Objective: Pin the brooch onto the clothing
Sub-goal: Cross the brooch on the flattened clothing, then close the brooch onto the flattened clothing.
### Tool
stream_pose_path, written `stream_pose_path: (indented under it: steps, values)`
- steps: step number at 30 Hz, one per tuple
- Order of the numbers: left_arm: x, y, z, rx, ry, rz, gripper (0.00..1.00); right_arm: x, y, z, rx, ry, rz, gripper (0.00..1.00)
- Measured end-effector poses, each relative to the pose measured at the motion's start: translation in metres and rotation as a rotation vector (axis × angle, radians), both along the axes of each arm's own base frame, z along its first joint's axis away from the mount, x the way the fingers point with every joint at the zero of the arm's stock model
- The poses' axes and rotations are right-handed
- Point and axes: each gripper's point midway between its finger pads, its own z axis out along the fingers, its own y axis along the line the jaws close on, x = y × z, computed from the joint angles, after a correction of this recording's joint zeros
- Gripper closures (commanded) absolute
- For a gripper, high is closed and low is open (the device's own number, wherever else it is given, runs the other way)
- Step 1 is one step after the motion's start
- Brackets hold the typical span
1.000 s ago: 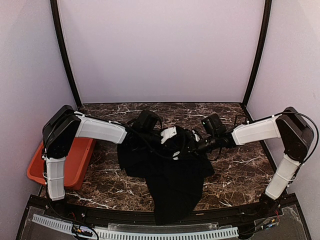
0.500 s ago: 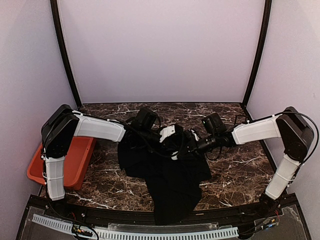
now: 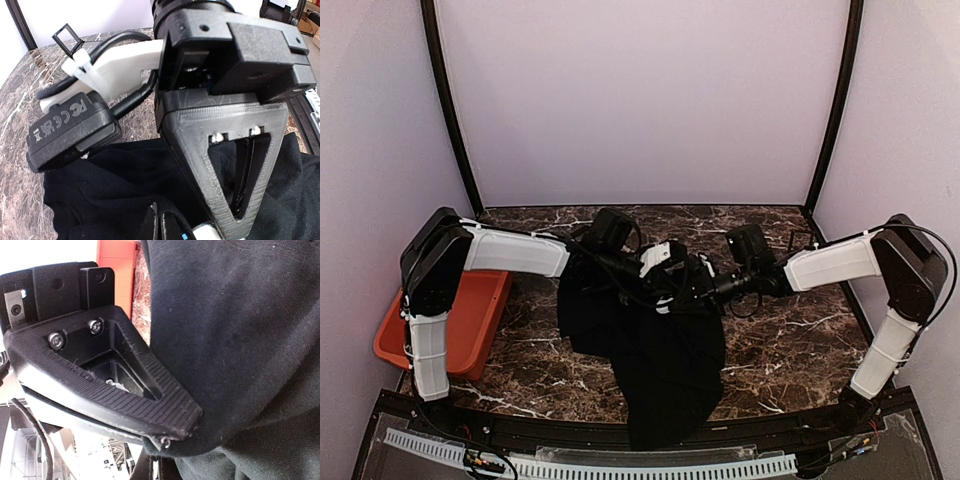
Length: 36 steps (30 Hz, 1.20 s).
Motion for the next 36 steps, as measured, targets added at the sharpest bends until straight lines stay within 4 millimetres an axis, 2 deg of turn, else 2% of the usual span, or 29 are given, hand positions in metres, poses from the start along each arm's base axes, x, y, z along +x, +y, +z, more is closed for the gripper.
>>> stream_pose_path:
  steps: [10, 12, 13, 14, 16, 17, 18, 22, 27, 30, 36]
  values:
    - [0.005, 0.001, 0.004, 0.006, -0.017, 0.025, 0.98, 0.001, -0.002, 0.003, -0.008, -0.038, 0.018, 1.0]
    - [0.005, 0.001, 0.005, 0.004, -0.017, 0.028, 0.9, 0.0, -0.005, 0.009, -0.018, -0.072, 0.027, 1.0]
    - [0.005, 0.001, 0.006, -0.001, -0.017, 0.025, 0.81, -0.002, -0.007, 0.013, -0.018, -0.092, 0.032, 1.0]
    - [0.005, 0.0, 0.008, -0.007, -0.016, 0.024, 0.77, -0.003, -0.009, 0.016, -0.018, -0.105, 0.038, 1.0]
    - [0.004, -0.001, 0.013, -0.021, -0.017, 0.021, 0.56, -0.008, -0.013, 0.023, -0.015, -0.129, 0.054, 1.0]
    - [0.004, -0.001, 0.015, -0.025, -0.018, 0.021, 0.51, -0.009, -0.014, 0.026, -0.011, -0.14, 0.062, 1.0]
    - [0.005, -0.001, 0.017, -0.029, -0.016, 0.023, 0.43, -0.012, -0.015, 0.028, -0.005, -0.147, 0.073, 1.0]
    - [0.005, 0.0, 0.021, -0.029, -0.003, 0.029, 0.24, -0.023, -0.019, 0.034, 0.015, -0.165, 0.118, 1.0]
    - [0.002, 0.009, 0.032, -0.017, 0.035, 0.055, 0.12, -0.034, -0.023, 0.042, 0.037, -0.214, 0.168, 1.0]
    - [0.0, 0.021, 0.044, -0.025, 0.066, 0.088, 0.03, -0.038, -0.026, 0.047, 0.042, -0.259, 0.188, 1.0]
    - [-0.002, 0.036, 0.073, -0.054, 0.109, 0.139, 0.01, -0.042, -0.033, 0.033, -0.005, -0.289, 0.222, 1.0]
